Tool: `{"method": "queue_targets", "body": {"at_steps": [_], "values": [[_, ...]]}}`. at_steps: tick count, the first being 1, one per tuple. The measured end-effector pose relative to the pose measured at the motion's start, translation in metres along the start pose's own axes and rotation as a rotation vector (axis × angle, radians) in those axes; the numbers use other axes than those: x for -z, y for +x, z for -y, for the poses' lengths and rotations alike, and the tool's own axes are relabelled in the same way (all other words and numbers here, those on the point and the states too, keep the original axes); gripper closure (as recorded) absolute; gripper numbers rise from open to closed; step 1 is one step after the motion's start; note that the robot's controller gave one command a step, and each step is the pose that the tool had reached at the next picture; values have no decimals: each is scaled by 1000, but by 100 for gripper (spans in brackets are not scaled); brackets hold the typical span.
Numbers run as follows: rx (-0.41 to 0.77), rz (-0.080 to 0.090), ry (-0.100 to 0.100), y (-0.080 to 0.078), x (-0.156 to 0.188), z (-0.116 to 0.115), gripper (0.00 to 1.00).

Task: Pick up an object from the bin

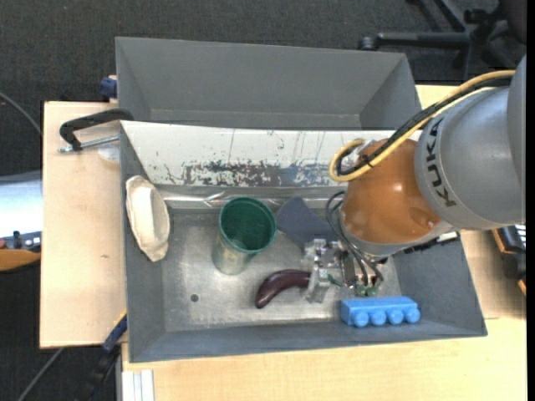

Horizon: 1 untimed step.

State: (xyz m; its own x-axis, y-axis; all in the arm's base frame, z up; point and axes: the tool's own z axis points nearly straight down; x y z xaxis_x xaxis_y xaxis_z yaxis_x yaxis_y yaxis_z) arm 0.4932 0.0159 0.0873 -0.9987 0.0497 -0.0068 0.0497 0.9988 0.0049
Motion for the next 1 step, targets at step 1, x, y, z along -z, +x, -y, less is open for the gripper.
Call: {"method": "queue_targets", "body": {"at_steps": [1], "values": [[0,0,0,0,12,0,100]]}}
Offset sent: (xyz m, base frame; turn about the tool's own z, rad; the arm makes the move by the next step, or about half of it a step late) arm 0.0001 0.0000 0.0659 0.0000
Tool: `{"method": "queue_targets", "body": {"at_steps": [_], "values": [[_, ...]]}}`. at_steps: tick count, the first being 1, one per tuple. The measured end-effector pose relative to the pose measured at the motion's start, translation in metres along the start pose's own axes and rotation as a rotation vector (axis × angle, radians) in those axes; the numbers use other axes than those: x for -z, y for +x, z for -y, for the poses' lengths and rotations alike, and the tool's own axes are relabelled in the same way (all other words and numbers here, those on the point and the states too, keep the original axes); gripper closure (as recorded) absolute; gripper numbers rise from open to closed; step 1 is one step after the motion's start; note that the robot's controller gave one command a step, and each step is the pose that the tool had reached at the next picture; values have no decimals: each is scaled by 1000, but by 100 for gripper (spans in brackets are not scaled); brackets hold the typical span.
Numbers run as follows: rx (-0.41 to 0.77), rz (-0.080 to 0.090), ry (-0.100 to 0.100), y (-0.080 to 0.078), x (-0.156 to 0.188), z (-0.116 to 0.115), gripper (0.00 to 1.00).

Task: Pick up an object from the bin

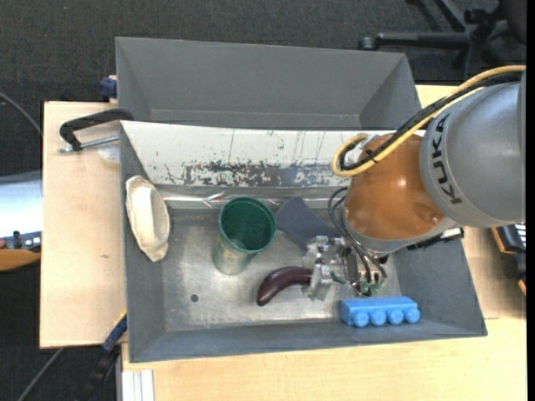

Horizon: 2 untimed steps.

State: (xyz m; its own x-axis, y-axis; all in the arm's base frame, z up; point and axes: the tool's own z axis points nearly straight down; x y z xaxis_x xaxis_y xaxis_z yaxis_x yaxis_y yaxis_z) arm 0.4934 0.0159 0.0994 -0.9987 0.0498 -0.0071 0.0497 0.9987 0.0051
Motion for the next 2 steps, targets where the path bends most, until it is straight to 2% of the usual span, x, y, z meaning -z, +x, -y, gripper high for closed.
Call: {"method": "queue_targets", "body": {"at_steps": [1,2], "values": [[0,0,0,0,20,0,100],[0,8,-1,-2,35,-1,100]]}}
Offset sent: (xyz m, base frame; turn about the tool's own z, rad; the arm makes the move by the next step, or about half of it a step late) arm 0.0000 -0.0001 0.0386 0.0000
